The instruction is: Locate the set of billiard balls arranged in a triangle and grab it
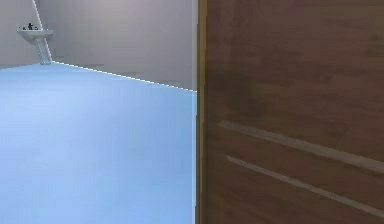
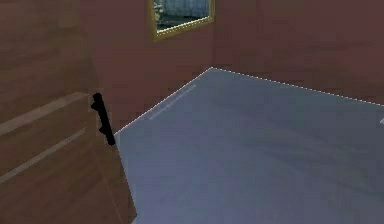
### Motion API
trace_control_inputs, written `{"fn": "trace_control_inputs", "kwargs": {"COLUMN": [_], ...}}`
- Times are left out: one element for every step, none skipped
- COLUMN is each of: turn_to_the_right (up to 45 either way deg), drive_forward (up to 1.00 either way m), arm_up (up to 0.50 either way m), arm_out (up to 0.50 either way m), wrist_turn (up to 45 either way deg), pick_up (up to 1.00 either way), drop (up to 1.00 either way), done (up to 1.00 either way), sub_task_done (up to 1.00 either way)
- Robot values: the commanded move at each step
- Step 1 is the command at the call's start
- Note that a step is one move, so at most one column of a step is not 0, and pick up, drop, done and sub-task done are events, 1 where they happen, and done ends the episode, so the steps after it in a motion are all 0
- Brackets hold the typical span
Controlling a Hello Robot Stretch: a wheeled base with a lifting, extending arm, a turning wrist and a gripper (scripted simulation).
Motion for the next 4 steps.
{"fn": "trace_control_inputs", "kwargs": {"turn_to_the_right": [-9.0, 0.0, -45.0, -3.0], "drive_forward": [0.00, 0.25, 0.00, 0.00], "arm_up": [0.00, 0.00, 0.00, 0.00], "arm_out": [0.00, 0.00, 0.00, 0.00], "wrist_turn": [0.0, 0.0, 0.0, 0.0], "pick_up": [0.00, 0.00, 0.00, 0.00], "drop": [0.00, 0.00, 0.00, 0.00], "done": [0.00, 0.00, 0.00, 0.00], "sub_task_done": [0.00, 0.00, 0.00, 0.00]}}
